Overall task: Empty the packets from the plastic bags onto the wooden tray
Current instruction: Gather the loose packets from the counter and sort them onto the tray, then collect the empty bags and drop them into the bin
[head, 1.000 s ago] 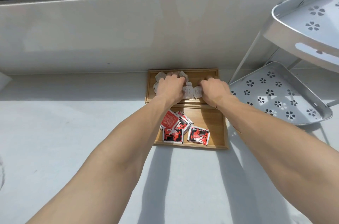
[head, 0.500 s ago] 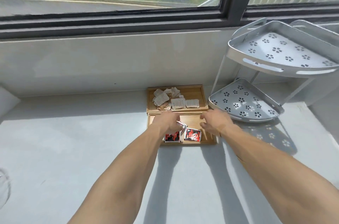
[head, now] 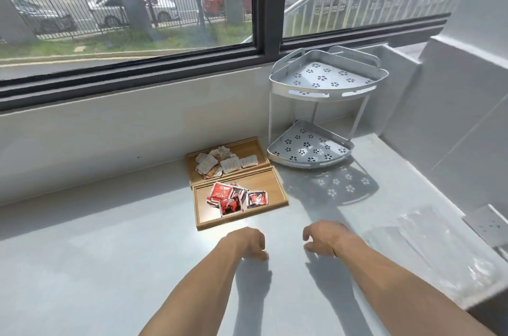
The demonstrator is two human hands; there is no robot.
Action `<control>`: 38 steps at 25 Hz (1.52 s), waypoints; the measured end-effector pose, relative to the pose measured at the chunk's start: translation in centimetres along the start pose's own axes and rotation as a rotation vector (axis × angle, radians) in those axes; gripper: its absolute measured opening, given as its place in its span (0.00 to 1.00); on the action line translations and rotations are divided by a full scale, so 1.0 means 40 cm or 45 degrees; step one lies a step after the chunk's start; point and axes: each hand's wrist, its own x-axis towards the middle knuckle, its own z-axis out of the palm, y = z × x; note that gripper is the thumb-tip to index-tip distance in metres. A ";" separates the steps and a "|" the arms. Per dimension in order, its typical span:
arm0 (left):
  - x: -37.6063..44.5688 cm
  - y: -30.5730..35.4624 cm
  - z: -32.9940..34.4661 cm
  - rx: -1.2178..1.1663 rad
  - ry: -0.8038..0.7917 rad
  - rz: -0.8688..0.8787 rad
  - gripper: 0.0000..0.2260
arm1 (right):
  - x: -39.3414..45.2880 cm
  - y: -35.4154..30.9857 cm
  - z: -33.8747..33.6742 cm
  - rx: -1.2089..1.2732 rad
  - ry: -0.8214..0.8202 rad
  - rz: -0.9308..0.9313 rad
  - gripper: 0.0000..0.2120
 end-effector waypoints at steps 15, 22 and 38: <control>0.093 0.527 0.044 0.239 -0.084 0.359 0.20 | -0.353 0.495 0.207 0.328 0.083 0.458 0.18; 0.157 0.711 0.072 0.273 -0.053 0.396 0.20 | -0.416 0.703 0.272 0.379 0.155 0.524 0.19; 0.104 0.899 0.278 0.376 0.216 0.329 0.39 | -0.358 0.803 0.433 0.094 0.416 0.263 0.31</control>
